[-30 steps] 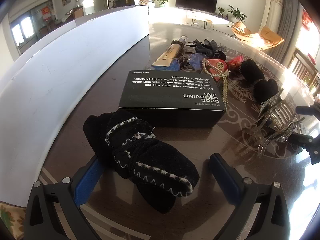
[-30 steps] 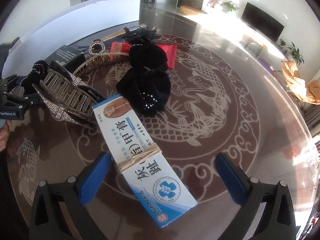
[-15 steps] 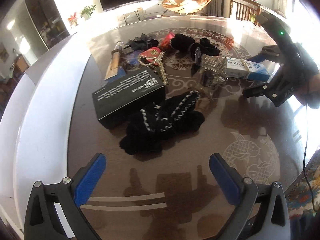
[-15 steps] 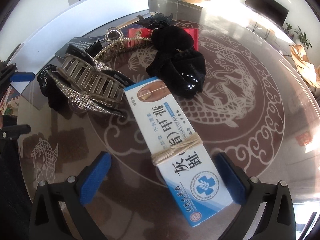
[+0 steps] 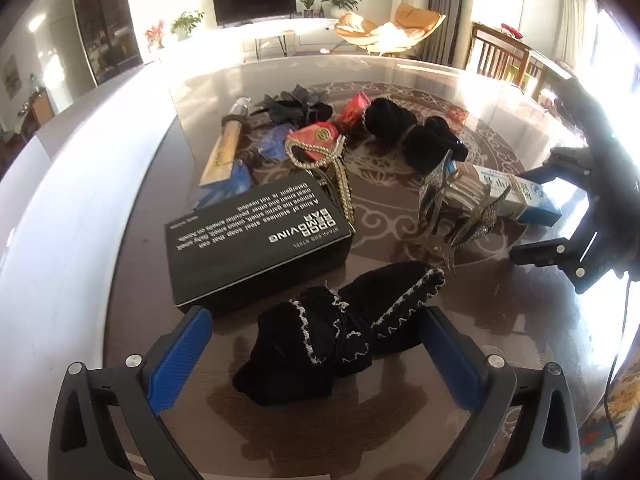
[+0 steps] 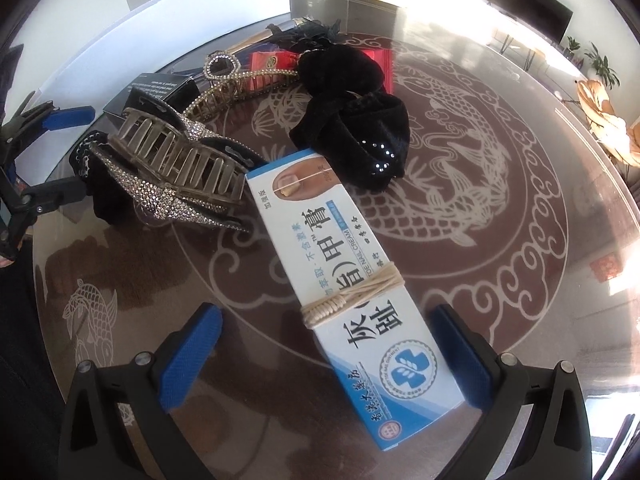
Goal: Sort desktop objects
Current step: 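Grasp the black mitten with the left tool while the right tool grasps the blue ointment box, then lift and carry the mitten and ointment box over the cardboard bin with both tools, then open the left tool to drop the mitten while the right tool releases the ointment box, then move both open tools back over the table pile, then move the right tool toward the rhinestone bow hair clip, then lower the right tool's open fingers around the rhinestone bow hair clip, then grasp the bow clip with the right tool while the left tool grasps the black odor removing bar box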
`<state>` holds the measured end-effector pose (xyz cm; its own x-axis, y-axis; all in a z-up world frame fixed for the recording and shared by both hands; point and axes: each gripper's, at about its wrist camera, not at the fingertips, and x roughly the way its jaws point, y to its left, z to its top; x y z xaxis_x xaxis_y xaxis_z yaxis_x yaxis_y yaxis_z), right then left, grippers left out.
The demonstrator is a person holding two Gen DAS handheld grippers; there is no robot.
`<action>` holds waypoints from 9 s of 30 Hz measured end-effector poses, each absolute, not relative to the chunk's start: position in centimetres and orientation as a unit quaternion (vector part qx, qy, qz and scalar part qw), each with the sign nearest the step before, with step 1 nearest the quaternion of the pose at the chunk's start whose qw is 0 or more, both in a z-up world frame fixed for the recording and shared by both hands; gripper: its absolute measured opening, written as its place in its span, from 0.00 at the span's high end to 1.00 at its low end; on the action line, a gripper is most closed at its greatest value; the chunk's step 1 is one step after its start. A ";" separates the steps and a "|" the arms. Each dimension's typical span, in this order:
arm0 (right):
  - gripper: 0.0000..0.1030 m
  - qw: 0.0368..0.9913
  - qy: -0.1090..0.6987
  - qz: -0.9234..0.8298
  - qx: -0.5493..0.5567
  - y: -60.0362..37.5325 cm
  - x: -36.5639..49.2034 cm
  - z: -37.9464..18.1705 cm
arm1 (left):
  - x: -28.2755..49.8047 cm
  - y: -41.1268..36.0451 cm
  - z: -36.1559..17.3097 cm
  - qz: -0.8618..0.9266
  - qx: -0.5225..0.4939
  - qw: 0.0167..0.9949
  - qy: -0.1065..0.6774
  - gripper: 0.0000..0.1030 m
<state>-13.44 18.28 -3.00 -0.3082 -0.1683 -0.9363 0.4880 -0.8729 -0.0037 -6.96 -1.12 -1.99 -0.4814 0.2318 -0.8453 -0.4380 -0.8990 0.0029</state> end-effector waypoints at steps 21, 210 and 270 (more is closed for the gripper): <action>0.55 0.223 0.148 -0.783 0.561 17.3 -12.9 -1.3 | -7.0 2.9 -2.6 0.809 -0.509 0.232 0.181 0.15; 0.00 0.092 0.048 -0.876 0.471 16.4 -5.7 -2.1 | -2.9 -4.1 -3.7 0.859 -0.507 -0.063 -0.040 0.00; 0.00 0.090 0.054 -0.884 0.455 17.0 -8.8 -2.8 | -9.0 -0.2 -3.5 0.834 -0.523 -0.140 -0.101 0.00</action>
